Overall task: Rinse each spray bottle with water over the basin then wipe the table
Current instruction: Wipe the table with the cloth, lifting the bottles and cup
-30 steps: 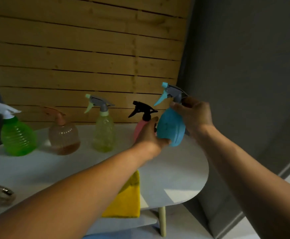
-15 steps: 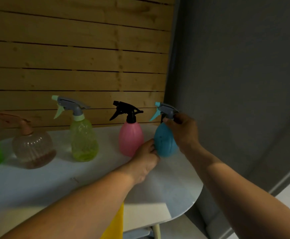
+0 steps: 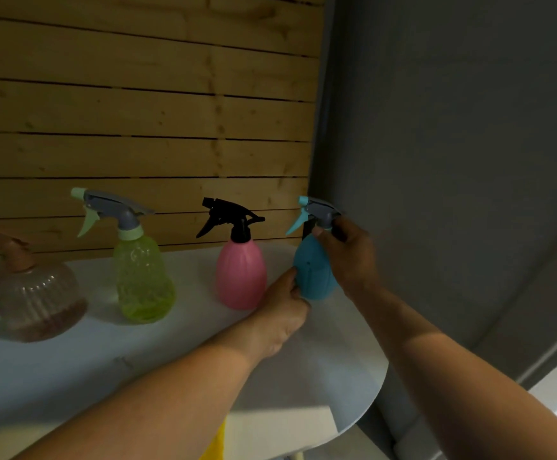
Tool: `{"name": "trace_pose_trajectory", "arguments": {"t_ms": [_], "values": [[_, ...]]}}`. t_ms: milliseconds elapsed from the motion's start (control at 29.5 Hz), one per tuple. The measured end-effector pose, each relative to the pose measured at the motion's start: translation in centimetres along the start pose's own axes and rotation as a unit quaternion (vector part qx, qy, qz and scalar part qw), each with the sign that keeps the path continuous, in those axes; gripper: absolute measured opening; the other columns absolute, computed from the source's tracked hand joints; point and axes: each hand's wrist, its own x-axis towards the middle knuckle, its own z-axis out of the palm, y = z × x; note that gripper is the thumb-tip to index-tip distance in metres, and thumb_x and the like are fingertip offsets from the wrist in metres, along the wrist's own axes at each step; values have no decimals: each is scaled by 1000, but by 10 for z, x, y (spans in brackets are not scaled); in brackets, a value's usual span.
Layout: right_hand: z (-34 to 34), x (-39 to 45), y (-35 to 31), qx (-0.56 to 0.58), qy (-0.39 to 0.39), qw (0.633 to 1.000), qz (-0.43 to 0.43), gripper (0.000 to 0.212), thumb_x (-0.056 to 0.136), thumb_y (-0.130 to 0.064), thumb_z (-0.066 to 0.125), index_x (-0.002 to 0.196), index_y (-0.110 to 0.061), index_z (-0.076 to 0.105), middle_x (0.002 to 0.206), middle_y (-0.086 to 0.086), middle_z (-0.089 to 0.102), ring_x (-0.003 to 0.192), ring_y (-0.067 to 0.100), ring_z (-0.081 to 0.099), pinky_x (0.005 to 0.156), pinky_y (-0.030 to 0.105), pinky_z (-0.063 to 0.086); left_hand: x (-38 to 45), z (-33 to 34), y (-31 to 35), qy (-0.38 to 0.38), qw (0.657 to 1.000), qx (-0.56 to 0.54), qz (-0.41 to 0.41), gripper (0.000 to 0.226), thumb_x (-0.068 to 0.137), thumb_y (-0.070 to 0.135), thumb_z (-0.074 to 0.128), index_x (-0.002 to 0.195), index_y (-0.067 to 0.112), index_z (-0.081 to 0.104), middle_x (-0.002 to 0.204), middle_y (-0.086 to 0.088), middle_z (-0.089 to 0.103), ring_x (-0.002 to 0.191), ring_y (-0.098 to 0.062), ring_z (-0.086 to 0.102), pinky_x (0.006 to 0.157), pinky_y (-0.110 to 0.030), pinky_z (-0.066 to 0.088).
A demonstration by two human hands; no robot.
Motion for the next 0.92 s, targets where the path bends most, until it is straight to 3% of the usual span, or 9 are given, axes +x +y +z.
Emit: {"name": "trace_pose_trajectory", "arguments": {"t_ms": [102, 271, 441, 542, 610, 678, 746, 847, 915], "values": [[0, 3, 3, -7, 5, 1000, -10, 14, 92, -16, 72, 92, -3, 67, 68, -4, 53, 57, 0, 44, 53, 15, 39, 4, 0, -1, -2, 1000, 6, 4, 73, 87, -16, 44, 146, 26, 49, 136, 9, 63, 129, -9, 55, 113, -37, 44], [1, 2, 4, -16, 7, 1000, -18, 9, 93, -14, 71, 90, -8, 65, 66, -9, 51, 54, -4, 46, 53, 10, 38, 7, -3, -3, -13, 1000, 3, -6, 77, 88, -15, 45, 152, 28, 44, 144, 8, 58, 135, -10, 51, 117, -40, 40], [-2, -13, -11, -27, 5, 1000, -14, 16, 91, -14, 73, 102, -20, 64, 82, -20, 60, 69, -15, 58, 61, 4, 43, -2, -5, 3, -2, 999, 34, -21, 61, 92, -12, 45, 136, 30, 50, 117, 14, 57, 114, -9, 52, 103, -30, 44], [-5, -38, -24, -37, 93, 994, 36, 27, 91, -27, 75, 103, -31, 51, 90, -23, 54, 87, 1, 62, 74, 21, 51, -29, -23, 5, -26, 996, 78, -15, 59, 95, -11, 46, 136, 32, 46, 107, 13, 55, 116, -13, 51, 101, -23, 40], [-2, -61, -35, -57, 138, 987, 52, 26, 90, -40, 73, 104, -31, 53, 95, -13, 58, 93, 14, 62, 80, 40, 56, -54, -46, 4, -49, 993, 102, -24, 65, 97, -11, 48, 154, 20, 40, 125, 7, 57, 127, -13, 50, 102, -19, 37], [13, -92, -55, -30, 81, 995, 41, 18, 94, -36, 69, 105, -26, 59, 96, -6, 63, 90, 14, 62, 82, 44, 56, -80, -74, 3, -51, 991, 124, -31, 64, 97, -11, 49, 155, 13, 39, 144, -4, 54, 137, -19, 50, 114, -25, 38], [28, -120, -71, -34, -38, 999, 19, 3, 96, -26, 67, 94, -26, 64, 89, -5, 66, 82, 11, 63, 76, 40, 56, -99, -98, 4, -52, 988, 144, -30, 57, 98, -9, 51, 150, 13, 47, 138, -4, 58, 134, -21, 53, 116, -31, 40], [51, -160, -92, -76, -242, 967, -36, 8, 97, -26, 65, 100, -32, 70, 88, -13, 71, 81, -1, 66, 68, 21, 54, -127, -133, 9, -22, 979, 203, -15, 42, 101, -3, 52, 140, 9, 56, 127, -4, 64, 124, -20, 59, 102, -23, 43], [71, -184, -103, -116, -311, 940, -82, 22, 98, -27, 65, 116, -38, 67, 93, -21, 71, 88, -8, 65, 74, 16, 54, -153, -165, 6, 3, 978, 206, -37, 39, 101, -4, 52, 138, 7, 59, 130, -10, 66, 125, -23, 60, 107, -26, 45]]}}
